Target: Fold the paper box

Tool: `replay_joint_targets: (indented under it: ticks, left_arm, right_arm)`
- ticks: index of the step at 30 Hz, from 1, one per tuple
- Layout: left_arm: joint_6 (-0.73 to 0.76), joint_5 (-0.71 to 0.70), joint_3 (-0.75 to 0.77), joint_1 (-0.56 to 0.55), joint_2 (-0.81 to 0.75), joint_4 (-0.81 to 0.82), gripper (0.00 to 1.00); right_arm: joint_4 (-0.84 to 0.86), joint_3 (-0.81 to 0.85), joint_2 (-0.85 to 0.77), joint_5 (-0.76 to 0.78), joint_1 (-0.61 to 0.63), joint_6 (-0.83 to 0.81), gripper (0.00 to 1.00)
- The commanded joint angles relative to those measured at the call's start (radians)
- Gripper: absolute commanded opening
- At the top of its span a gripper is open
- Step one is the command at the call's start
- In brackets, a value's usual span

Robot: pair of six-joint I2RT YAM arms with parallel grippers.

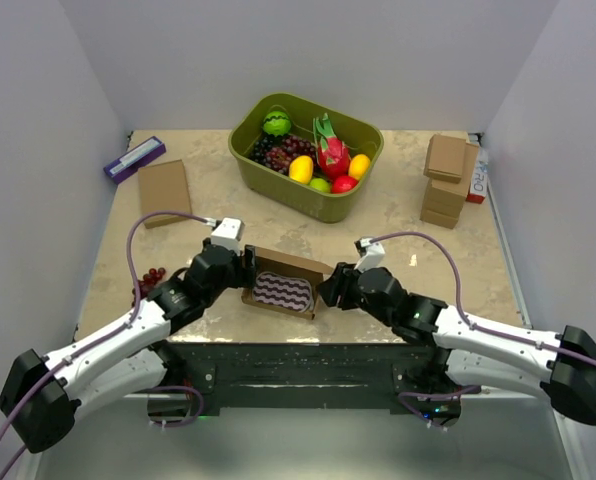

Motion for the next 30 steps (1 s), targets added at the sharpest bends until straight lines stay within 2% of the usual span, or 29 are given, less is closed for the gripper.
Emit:
replay_joint_targets:
  ticks: [1, 6, 8, 17, 24, 30]
  left_arm:
    - [0.039, -0.041, -0.01, 0.005, 0.013, 0.096, 0.68]
    - [0.042, -0.009, -0.024, 0.004, 0.028, 0.126, 0.58]
    - [0.044, -0.004, -0.029, 0.004, 0.036, 0.137, 0.57]
    - [0.031, 0.051, -0.045, 0.004, 0.046, 0.2, 0.42]
    - [0.007, 0.106, -0.064, 0.004, 0.082, 0.246, 0.24]
    - [-0.019, 0.126, -0.088, 0.004, 0.098, 0.277, 0.13]
  right_arm:
    - [0.058, 0.054, 0.011, 0.083, 0.016, 0.014, 0.49]
    - [0.08, 0.063, 0.044, 0.105, 0.025, 0.021, 0.47]
    - [0.092, 0.063, 0.053, 0.114, 0.03, 0.021, 0.46]
    - [0.127, 0.088, 0.118, 0.152, 0.07, 0.044, 0.41]
    - [0.133, 0.126, 0.176, 0.203, 0.111, 0.067, 0.35]
    - [0.11, 0.137, 0.211, 0.243, 0.123, 0.092, 0.29]
